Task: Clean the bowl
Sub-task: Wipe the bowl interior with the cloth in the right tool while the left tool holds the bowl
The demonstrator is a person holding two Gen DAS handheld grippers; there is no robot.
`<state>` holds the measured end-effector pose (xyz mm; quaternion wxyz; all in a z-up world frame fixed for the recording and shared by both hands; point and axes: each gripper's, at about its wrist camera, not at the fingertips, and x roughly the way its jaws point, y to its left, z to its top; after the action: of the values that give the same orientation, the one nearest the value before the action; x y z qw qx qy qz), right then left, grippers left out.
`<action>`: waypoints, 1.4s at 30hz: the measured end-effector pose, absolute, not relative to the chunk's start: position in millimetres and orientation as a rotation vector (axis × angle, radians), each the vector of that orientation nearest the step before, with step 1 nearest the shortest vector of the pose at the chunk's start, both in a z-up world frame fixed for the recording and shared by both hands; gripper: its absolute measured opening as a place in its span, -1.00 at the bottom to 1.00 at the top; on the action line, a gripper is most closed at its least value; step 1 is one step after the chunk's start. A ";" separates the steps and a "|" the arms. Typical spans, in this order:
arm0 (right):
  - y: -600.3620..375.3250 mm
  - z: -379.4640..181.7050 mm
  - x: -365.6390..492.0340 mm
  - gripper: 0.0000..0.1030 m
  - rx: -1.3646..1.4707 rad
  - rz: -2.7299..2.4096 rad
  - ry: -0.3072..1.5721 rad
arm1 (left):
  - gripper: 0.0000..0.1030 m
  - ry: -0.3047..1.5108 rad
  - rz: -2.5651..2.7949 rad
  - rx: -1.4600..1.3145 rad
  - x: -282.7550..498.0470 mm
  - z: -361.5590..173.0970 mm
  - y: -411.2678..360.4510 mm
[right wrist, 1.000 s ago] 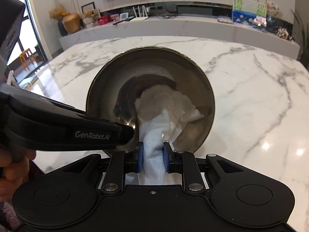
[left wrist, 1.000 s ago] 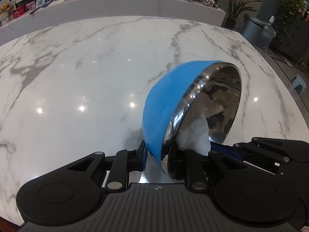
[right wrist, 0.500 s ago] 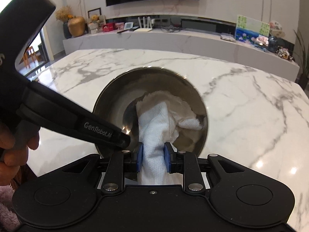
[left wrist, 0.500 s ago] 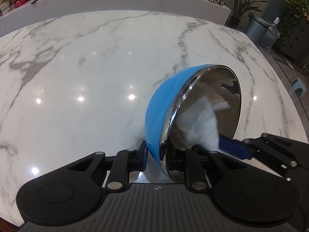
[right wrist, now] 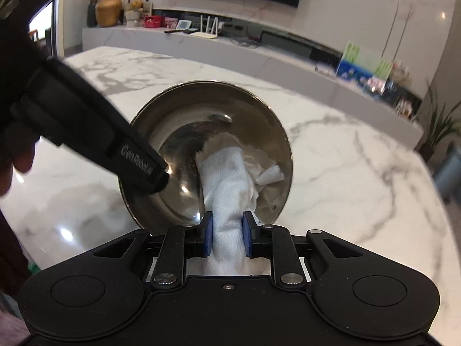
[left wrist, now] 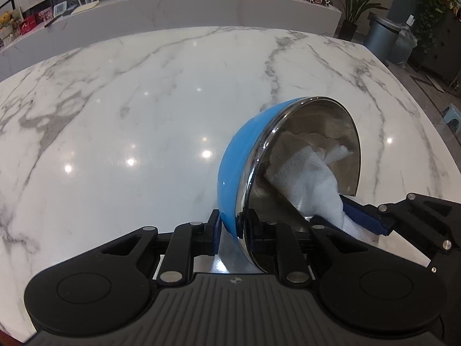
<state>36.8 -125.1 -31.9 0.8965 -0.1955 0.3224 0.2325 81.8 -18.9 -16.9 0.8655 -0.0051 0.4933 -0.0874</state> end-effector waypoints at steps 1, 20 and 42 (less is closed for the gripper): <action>-124.5 -32.7 37.0 -0.65 -0.404 0.484 0.672 | -0.69 1.031 -0.181 -0.012 82.1 -16.6 -18.9; -159.1 -34.3 64.0 -0.64 0.031 0.594 0.836 | -0.63 1.085 -0.219 -0.159 83.4 -34.4 -10.9; -127.6 -33.5 40.9 -0.64 -0.380 0.473 0.690 | -0.71 1.043 -0.202 0.021 87.0 -18.7 -23.8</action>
<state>40.9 -127.6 -33.5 0.8963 -0.1835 0.3329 0.2283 87.0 -23.8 -18.7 0.8621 0.0102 0.4974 -0.0961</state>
